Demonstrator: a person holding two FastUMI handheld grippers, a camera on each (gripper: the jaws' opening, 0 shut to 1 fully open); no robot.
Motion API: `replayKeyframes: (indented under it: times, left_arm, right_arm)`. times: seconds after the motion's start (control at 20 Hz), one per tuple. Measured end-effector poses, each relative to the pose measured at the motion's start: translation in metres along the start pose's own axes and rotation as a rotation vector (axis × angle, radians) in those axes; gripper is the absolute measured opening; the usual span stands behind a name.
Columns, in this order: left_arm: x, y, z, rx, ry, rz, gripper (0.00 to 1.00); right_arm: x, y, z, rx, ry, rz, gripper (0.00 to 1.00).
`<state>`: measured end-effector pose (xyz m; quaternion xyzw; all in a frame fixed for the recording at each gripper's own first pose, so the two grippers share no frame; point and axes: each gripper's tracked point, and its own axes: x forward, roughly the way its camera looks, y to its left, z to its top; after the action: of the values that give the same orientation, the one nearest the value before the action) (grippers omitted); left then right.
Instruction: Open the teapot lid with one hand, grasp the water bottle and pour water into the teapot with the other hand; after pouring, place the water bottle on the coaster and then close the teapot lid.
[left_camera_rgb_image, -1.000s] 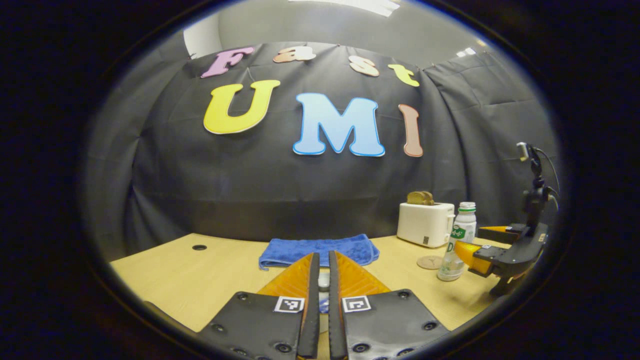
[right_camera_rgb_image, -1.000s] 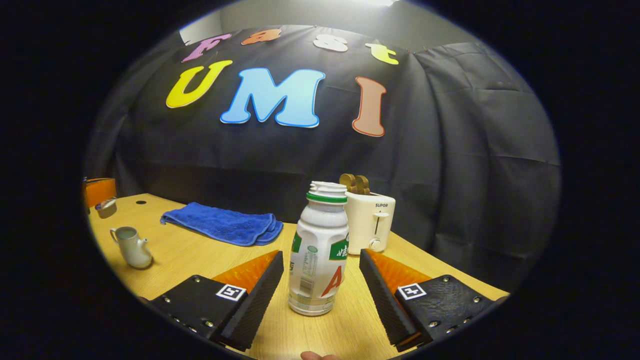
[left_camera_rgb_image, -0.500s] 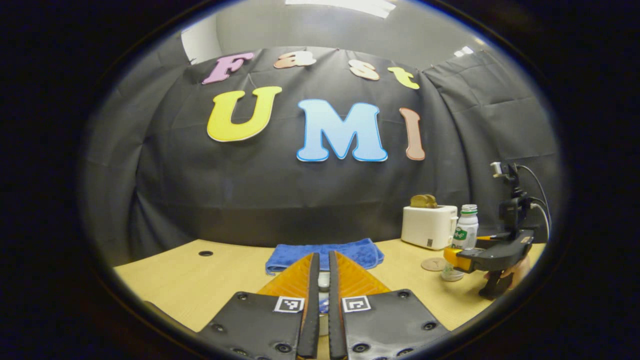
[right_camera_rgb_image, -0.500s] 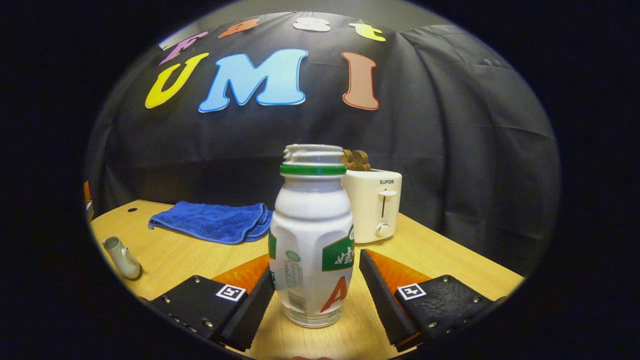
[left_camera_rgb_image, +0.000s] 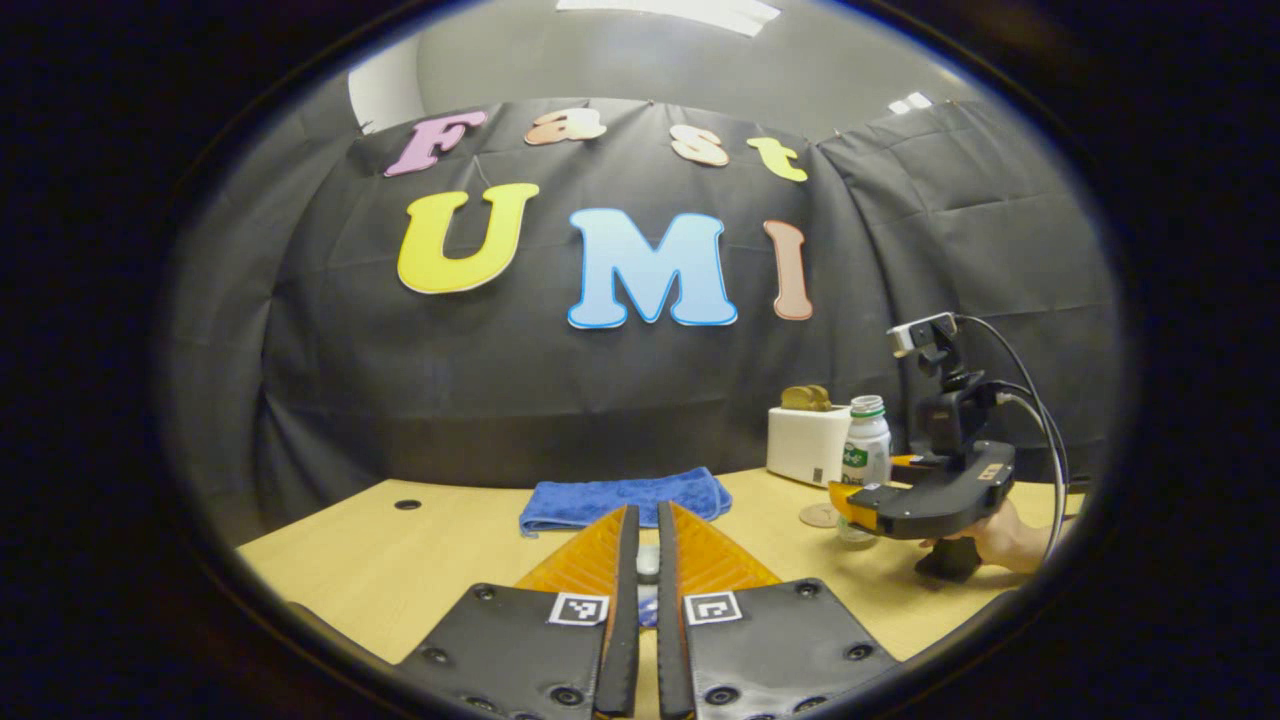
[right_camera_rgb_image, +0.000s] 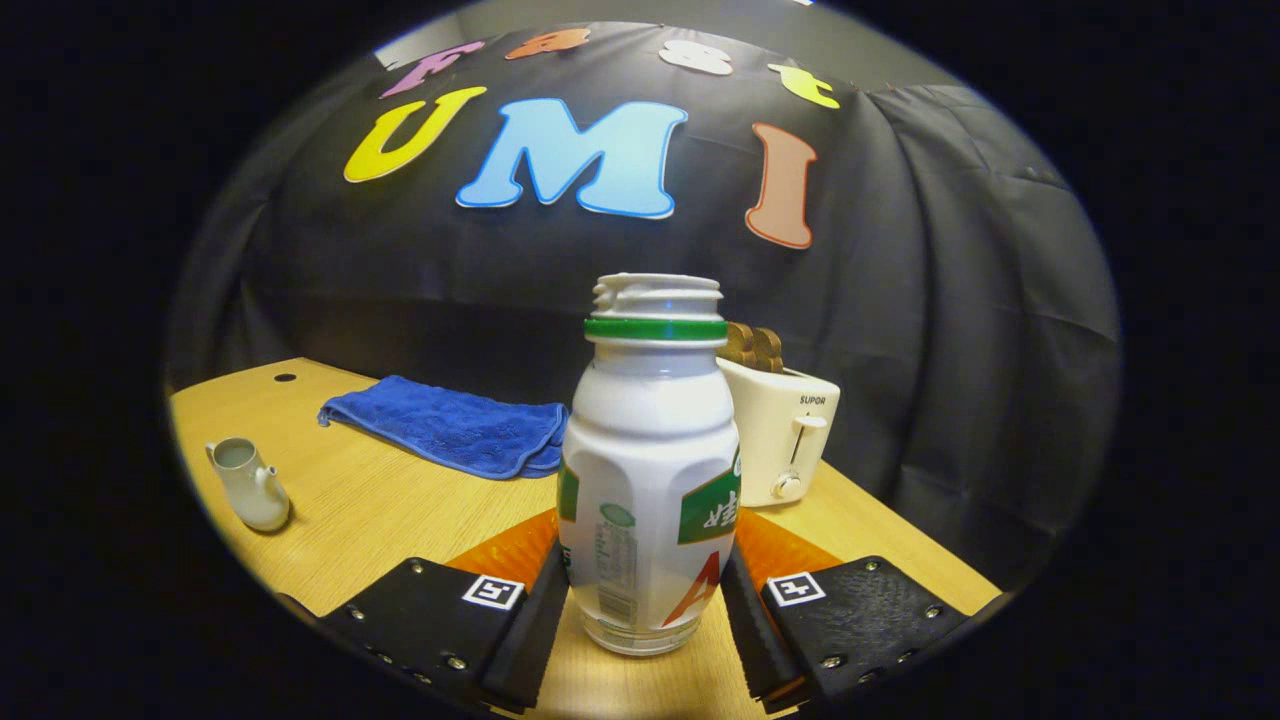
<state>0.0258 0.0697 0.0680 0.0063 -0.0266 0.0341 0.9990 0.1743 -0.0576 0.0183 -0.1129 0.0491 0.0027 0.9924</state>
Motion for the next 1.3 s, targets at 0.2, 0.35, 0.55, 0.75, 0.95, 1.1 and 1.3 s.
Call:
replayKeyframes:
  times: [0.2,0.35,0.55,0.75,0.95,1.1,1.3]
  left_arm:
    - [-0.037,0.004,-0.004,-0.035,-0.005,0.000,0.18]
    - [-0.066,0.009,-0.021,-0.068,0.009,0.020,0.14]
    - [-0.087,0.017,-0.039,-0.116,0.033,0.036,0.18]
    - [-0.099,0.016,-0.052,-0.125,0.053,0.026,0.18]
    - [-0.109,0.024,-0.055,-0.124,0.046,0.045,0.18]
    - [-0.114,0.021,-0.051,-0.126,0.037,0.040,0.18]
    - [-0.125,0.021,-0.057,-0.094,0.037,0.045,0.18]
  right_arm:
    - [-0.012,0.023,0.012,-0.119,-0.030,0.030,0.73]
    - [-0.019,0.043,0.020,-0.230,-0.048,0.050,0.74]
    - [-0.023,0.071,0.022,-0.362,-0.050,0.095,0.74]
    - [-0.020,0.099,0.022,-0.517,-0.053,0.136,0.74]
    - [-0.010,0.123,0.027,-0.736,-0.082,0.164,0.74]
    - [-0.010,0.135,0.027,-0.840,-0.102,0.166,0.74]
    - [0.002,0.147,0.031,-0.949,-0.116,0.163,0.74]
